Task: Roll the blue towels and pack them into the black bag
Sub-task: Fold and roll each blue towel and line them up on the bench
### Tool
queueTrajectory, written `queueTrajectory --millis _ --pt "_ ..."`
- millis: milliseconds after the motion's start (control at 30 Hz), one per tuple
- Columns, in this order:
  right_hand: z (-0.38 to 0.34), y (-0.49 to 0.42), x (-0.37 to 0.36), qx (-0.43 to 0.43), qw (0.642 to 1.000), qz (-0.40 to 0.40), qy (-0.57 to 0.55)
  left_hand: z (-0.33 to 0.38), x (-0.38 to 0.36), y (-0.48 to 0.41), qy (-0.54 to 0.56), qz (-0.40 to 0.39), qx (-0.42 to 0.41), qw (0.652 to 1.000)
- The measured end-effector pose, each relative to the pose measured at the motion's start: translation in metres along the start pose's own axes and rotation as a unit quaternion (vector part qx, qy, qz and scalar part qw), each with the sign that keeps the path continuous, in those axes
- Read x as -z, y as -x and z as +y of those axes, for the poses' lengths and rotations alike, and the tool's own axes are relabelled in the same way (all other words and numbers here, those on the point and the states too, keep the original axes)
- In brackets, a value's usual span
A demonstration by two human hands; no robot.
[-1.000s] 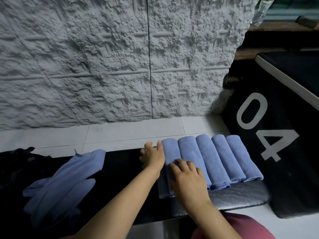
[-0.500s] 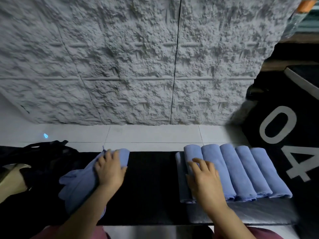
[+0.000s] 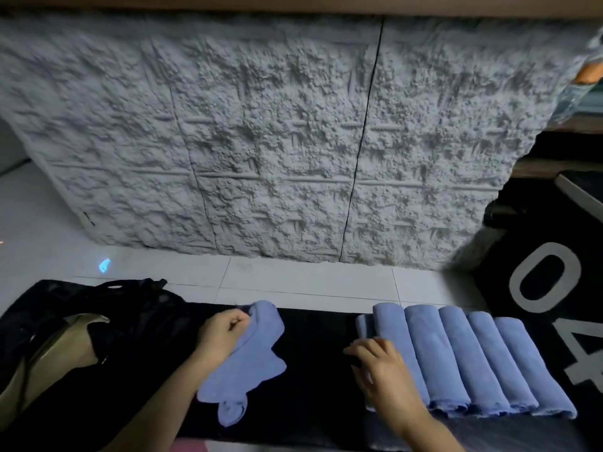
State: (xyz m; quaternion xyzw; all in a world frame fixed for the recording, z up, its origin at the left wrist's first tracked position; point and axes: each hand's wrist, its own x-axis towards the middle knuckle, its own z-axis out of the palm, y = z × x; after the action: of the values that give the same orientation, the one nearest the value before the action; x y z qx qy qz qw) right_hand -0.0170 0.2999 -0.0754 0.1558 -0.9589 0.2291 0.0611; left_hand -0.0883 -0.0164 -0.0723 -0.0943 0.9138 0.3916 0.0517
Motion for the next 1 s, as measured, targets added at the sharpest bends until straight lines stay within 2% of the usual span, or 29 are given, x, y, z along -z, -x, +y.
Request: queueTrajectory --millis 67,133,233,367,467,567,667,833,1000 --pt "-0.013 -0.009 0.015 -0.001 0.999 0.015 -0.033 0.022 0.006 0.007 -0.006 0.014 -0.106 0.994" --pt "-0.031 -0.023 0.038 0.013 0.998 0.028 -0.061 0.054 0.018 0.019 0.019 0.034 -0.171 0.985" --pt "-0.066 -0.049 0.08 0.022 0.992 0.02 -0.119 0.102 0.042 0.039 0.106 0.009 -0.19 0.976" --pt "-0.107 -0.08 0.14 0.064 0.979 0.032 -0.189 0.159 0.081 0.068 0.137 -0.055 -0.262 0.954" --pt "-0.14 -0.093 0.183 0.093 0.96 -0.055 -0.257 0.194 0.106 0.089 0.161 -0.099 -0.306 0.933" --pt "-0.155 -0.098 0.217 0.119 0.955 -0.075 -0.261 0.216 0.128 0.103 0.187 -0.131 -0.321 0.919" --pt "-0.16 -0.092 0.245 0.09 0.947 -0.063 -0.301 0.224 0.147 0.116 0.215 -0.154 -0.302 0.916" --pt "-0.185 -0.08 0.275 0.132 0.934 -0.087 -0.321 0.244 0.167 0.138 0.215 -0.202 -0.271 0.916" --pt "-0.176 -0.066 0.297 0.097 0.93 -0.077 -0.345 0.25 0.187 0.143 0.284 -0.094 -0.257 0.919"
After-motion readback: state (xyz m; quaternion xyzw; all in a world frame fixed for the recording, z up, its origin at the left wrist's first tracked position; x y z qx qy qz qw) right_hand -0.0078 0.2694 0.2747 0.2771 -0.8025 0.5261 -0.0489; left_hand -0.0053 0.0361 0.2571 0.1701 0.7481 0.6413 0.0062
